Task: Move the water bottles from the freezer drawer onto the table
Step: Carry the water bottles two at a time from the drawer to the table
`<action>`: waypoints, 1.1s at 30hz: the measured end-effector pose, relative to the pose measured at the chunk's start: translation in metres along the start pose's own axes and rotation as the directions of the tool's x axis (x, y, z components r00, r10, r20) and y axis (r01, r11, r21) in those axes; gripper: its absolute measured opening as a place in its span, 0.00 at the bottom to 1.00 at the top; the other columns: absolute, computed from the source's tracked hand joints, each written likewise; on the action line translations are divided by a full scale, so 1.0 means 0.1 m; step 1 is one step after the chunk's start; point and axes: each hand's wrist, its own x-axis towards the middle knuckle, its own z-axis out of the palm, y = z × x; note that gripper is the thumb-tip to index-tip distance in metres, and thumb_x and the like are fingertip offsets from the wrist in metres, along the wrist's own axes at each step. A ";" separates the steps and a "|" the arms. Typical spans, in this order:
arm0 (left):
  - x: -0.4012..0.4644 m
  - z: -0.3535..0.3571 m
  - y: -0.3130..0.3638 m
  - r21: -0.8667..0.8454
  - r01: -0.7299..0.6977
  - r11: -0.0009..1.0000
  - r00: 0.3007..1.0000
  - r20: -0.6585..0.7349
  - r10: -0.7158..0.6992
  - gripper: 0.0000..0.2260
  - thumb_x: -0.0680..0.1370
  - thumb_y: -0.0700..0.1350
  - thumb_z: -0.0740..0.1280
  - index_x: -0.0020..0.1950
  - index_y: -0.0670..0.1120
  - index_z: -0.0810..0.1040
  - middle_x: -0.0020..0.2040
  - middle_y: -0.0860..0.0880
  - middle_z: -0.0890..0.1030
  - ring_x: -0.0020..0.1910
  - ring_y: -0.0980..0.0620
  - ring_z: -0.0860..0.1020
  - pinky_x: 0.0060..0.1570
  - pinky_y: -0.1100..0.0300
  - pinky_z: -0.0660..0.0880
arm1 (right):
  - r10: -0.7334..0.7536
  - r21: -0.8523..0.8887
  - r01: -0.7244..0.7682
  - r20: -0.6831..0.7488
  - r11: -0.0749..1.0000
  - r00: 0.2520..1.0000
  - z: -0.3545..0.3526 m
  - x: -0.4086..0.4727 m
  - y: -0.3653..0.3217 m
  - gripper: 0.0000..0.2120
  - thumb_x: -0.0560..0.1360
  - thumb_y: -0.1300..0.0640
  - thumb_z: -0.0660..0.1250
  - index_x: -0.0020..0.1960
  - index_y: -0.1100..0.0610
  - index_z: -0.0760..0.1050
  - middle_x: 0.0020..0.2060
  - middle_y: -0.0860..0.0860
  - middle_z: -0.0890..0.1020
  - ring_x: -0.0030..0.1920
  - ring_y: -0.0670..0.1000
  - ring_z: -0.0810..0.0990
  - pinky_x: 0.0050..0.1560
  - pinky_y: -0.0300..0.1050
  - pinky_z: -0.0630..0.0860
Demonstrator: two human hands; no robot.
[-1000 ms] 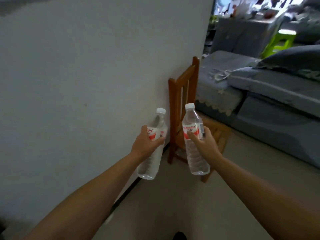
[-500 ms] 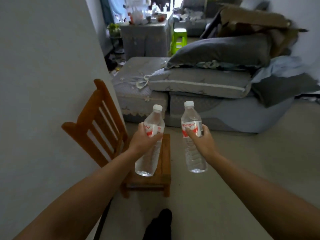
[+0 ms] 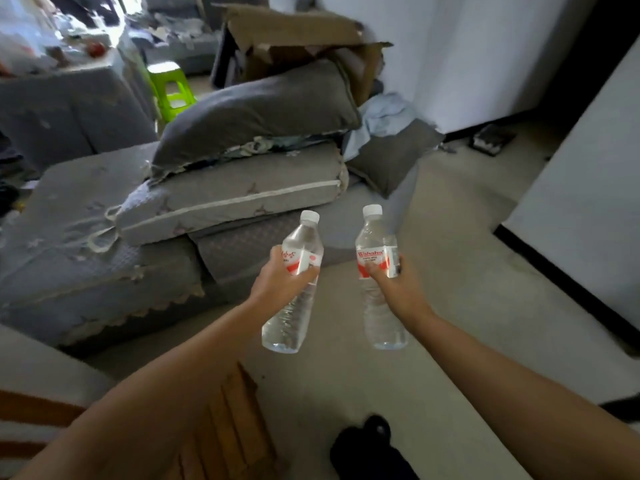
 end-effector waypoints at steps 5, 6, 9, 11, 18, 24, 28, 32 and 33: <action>0.89 0.76 0.62 0.023 -0.069 0.997 0.993 0.094 0.067 0.30 0.71 0.56 0.72 0.67 0.49 0.63 0.53 0.52 0.77 0.51 0.51 0.79 0.54 0.49 0.78 | 0.029 0.049 -0.024 -0.113 0.998 0.993 -0.66 0.81 0.08 0.13 0.74 0.49 0.71 0.55 0.52 0.73 0.43 0.46 0.80 0.41 0.40 0.79 0.37 0.31 0.72; 1.08 0.93 0.77 0.031 -0.076 0.997 0.991 0.110 0.072 0.30 0.71 0.57 0.72 0.68 0.49 0.63 0.53 0.52 0.77 0.51 0.50 0.79 0.54 0.48 0.78 | 0.034 0.053 -0.027 -0.138 0.998 0.990 -0.82 1.00 0.10 0.13 0.74 0.50 0.71 0.55 0.54 0.73 0.43 0.46 0.80 0.40 0.40 0.79 0.35 0.29 0.72; 1.53 1.36 1.15 0.058 -0.099 0.993 0.985 0.151 0.089 0.31 0.71 0.57 0.72 0.67 0.49 0.63 0.54 0.51 0.77 0.52 0.49 0.79 0.55 0.48 0.78 | 0.043 0.038 -0.036 -0.198 0.999 0.979 -1.26 1.41 0.07 0.11 0.74 0.49 0.71 0.52 0.52 0.74 0.41 0.46 0.81 0.40 0.42 0.80 0.34 0.30 0.72; 1.83 1.68 1.46 0.067 -0.137 0.988 0.974 0.189 0.122 0.30 0.71 0.57 0.72 0.67 0.49 0.64 0.54 0.52 0.77 0.52 0.49 0.79 0.54 0.50 0.78 | 0.057 0.038 -0.050 -0.245 0.998 0.968 -1.59 1.70 0.07 0.09 0.74 0.48 0.71 0.50 0.51 0.74 0.41 0.46 0.81 0.41 0.44 0.81 0.39 0.36 0.76; 2.66 2.77 2.32 0.050 -0.249 0.967 0.910 0.355 0.216 0.29 0.72 0.53 0.72 0.67 0.45 0.64 0.52 0.52 0.75 0.49 0.52 0.76 0.47 0.59 0.72 | 0.117 0.035 -0.113 -0.450 0.993 0.885 -2.54 2.47 0.24 0.13 0.72 0.45 0.71 0.50 0.50 0.73 0.43 0.49 0.82 0.43 0.48 0.82 0.44 0.46 0.79; 3.57 3.69 2.96 0.027 -0.391 0.920 0.786 0.530 0.319 0.29 0.68 0.60 0.71 0.63 0.49 0.69 0.51 0.53 0.79 0.50 0.51 0.79 0.47 0.57 0.75 | 0.155 0.056 -0.151 -0.592 0.987 0.791 -3.24 3.25 0.46 0.17 0.73 0.45 0.71 0.57 0.49 0.71 0.47 0.45 0.80 0.48 0.49 0.81 0.51 0.50 0.79; 4.15 4.33 3.59 -0.046 -0.428 0.902 0.676 0.646 0.354 0.27 0.68 0.57 0.72 0.61 0.51 0.66 0.53 0.52 0.78 0.49 0.51 0.78 0.49 0.55 0.77 | 0.188 0.090 -0.175 -0.690 0.981 0.699 -3.72 3.82 0.48 0.21 0.73 0.43 0.70 0.60 0.49 0.69 0.47 0.42 0.79 0.48 0.46 0.79 0.52 0.45 0.76; 4.58 4.92 4.19 -0.036 -0.513 0.858 0.579 0.723 0.376 0.30 0.62 0.63 0.71 0.59 0.55 0.66 0.53 0.54 0.78 0.52 0.50 0.79 0.56 0.47 0.77 | 0.248 0.162 -0.196 -0.771 0.967 0.587 -4.15 4.22 0.47 0.24 0.73 0.43 0.70 0.63 0.52 0.69 0.51 0.47 0.79 0.49 0.48 0.79 0.51 0.44 0.74; 4.64 5.06 4.31 -0.035 -0.529 0.848 0.554 0.743 0.376 0.30 0.63 0.62 0.71 0.60 0.55 0.66 0.54 0.54 0.78 0.52 0.49 0.78 0.56 0.47 0.76 | 0.264 0.180 -0.203 -0.790 0.963 0.554 -4.24 4.28 0.48 0.25 0.73 0.44 0.71 0.64 0.53 0.69 0.52 0.48 0.79 0.51 0.50 0.80 0.53 0.46 0.75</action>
